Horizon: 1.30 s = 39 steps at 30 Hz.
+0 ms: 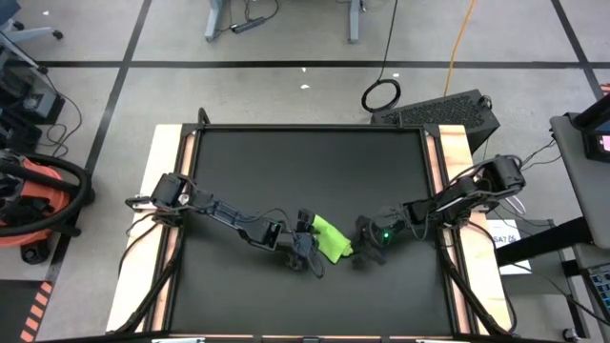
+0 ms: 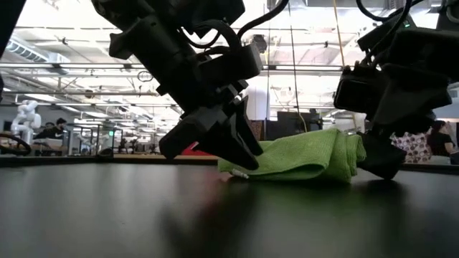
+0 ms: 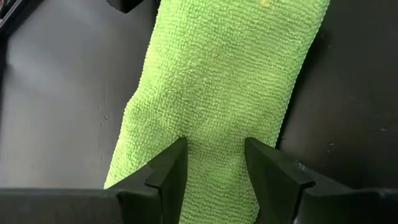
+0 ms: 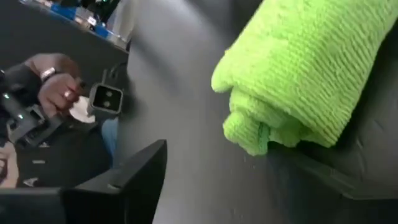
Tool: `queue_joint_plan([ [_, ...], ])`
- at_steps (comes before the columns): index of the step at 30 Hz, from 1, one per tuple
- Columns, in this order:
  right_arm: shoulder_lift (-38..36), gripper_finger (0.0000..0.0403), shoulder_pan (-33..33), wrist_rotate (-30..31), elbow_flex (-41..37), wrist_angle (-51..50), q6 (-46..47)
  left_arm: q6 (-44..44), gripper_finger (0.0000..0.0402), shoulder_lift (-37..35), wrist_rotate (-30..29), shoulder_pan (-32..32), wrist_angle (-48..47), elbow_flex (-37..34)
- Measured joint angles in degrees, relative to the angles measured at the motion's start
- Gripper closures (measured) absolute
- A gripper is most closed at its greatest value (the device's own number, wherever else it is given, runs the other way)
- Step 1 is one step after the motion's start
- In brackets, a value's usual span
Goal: Roll towel into tight, uniform cylinder
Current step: Roll the green towel
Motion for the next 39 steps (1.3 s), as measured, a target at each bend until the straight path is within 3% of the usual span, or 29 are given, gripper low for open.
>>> queue_joint_plan([
  [8, -7.18, 0.0145, 1.61, 4.57, -0.20, -14.29, -6.61, 0.10, 0.0235, 0.00, -0.02, 0.07, -0.02, 0.62],
  [13, -16.24, 0.0157, 4.04, 12.13, -0.19, -23.34, -13.01, 0.15, 0.0235, 0.00, 0.02, 1.14, -0.38, 2.07],
  [21, -23.95, 0.0161, 13.08, 26.25, 2.14, -25.08, -28.30, -0.25, 0.0235, -0.02, 5.31, 4.42, -0.68, 2.49],
  [26, -20.60, 0.0161, 17.78, 35.59, 5.70, -27.56, -38.12, -0.29, 0.0235, -0.02, 8.17, 5.87, -0.76, 2.49],
  [34, -7.87, 0.0161, 20.11, 47.55, 13.05, -31.75, -49.90, -0.34, 0.0235, -0.02, 11.61, 7.48, -0.50, 2.49],
  [39, -1.23, 0.0161, 20.36, 48.25, 17.46, -33.62, -53.76, -0.40, 0.0235, -0.02, 12.84, 7.97, -0.68, 2.49],
])
